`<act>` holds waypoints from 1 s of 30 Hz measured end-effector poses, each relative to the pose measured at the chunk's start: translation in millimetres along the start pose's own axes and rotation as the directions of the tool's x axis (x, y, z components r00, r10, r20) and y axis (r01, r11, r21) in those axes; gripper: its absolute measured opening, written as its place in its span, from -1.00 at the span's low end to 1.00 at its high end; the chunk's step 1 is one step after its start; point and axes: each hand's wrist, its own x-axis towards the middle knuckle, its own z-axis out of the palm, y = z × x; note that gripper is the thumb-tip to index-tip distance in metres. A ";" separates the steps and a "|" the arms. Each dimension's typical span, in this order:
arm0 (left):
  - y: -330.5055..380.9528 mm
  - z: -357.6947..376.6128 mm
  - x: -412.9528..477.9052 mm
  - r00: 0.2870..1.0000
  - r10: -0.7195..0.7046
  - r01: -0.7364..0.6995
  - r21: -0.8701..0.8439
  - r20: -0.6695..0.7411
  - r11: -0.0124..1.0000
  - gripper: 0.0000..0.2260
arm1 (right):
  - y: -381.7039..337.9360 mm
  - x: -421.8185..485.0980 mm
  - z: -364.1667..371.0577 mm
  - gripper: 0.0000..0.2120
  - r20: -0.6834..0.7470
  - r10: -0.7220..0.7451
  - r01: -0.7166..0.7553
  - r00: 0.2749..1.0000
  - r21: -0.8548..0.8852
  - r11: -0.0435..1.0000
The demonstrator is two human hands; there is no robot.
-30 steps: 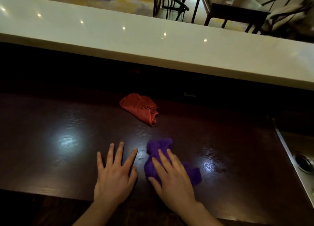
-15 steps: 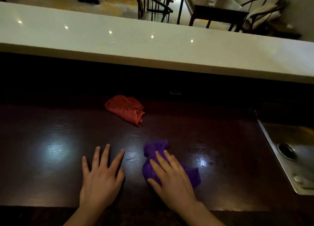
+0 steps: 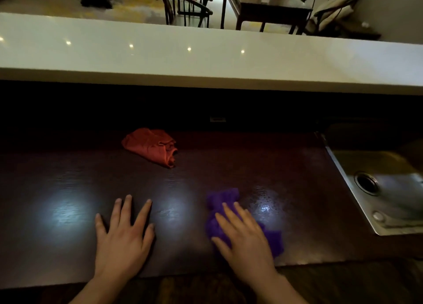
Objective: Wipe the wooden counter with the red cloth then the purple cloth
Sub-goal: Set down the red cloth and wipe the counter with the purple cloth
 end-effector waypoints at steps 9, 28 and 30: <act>75.8 2.2 18.6 0.998 0.006 0.001 -0.115 0.057 0.993 -0.41 | -38.9 16.7 8.0 -0.47 -0.059 0.108 -0.109 0.992 -0.010 0.994; 85.3 4.6 17.1 1.000 -0.004 0.005 -0.095 0.005 0.995 -0.44 | 33.4 -12.7 -7.2 -0.60 -0.147 -0.002 0.011 0.989 0.065 0.998; 85.6 5.3 17.8 1.000 -0.014 0.014 -0.098 0.010 0.995 -0.44 | 74.0 -26.5 -18.4 -0.56 -0.153 0.150 -0.152 0.977 0.003 0.988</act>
